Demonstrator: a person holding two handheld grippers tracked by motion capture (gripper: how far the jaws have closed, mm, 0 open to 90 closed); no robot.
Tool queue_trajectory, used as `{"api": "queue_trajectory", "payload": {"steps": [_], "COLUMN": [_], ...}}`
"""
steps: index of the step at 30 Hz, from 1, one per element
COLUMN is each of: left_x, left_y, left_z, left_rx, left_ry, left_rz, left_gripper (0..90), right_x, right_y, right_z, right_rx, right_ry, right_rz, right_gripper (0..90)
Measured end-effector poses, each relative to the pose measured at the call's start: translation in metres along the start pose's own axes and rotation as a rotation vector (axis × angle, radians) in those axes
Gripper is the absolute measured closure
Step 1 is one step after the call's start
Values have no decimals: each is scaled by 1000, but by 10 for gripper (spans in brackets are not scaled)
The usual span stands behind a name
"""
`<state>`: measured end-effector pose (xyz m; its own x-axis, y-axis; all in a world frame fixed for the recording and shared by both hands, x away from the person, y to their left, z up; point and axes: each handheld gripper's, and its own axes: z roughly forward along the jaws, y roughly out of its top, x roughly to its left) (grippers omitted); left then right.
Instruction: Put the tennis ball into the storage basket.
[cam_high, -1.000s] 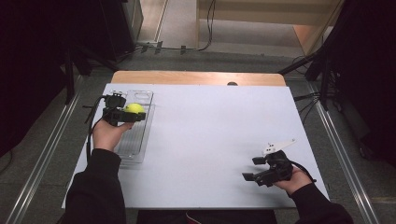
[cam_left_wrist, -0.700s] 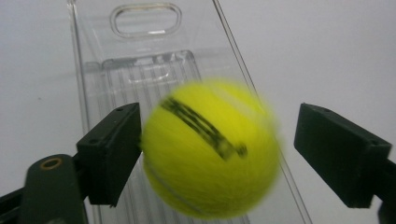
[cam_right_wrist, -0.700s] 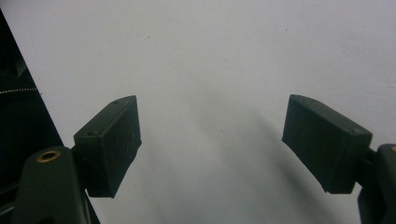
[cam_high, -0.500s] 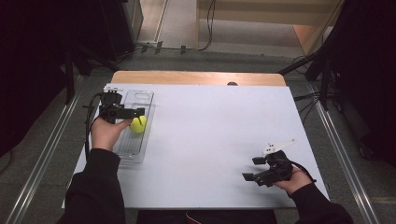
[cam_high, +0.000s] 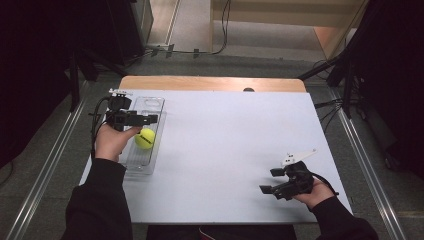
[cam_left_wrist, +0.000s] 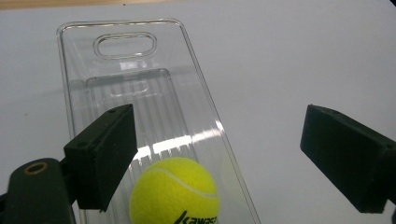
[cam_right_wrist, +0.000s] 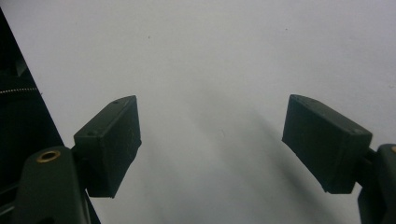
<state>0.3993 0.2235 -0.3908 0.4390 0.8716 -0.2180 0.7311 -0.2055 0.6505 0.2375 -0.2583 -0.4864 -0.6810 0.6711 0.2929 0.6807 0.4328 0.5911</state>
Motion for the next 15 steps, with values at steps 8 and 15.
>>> {"api": "queue_trajectory", "payload": {"steps": [8, 15], "left_x": [-9, -18], "left_y": [3, 5], "left_z": [1, 2], "left_rx": [11, 10], "left_ry": [-48, -105], "left_rz": [10, 29], "left_gripper": [138, 139], "right_x": [-1, 0], "right_y": [0, 0], "right_z": [0, -1], "right_rx": [-1, -8], "right_ry": [-2, -4], "right_rz": [-3, 2], "right_gripper": [174, 174]}}
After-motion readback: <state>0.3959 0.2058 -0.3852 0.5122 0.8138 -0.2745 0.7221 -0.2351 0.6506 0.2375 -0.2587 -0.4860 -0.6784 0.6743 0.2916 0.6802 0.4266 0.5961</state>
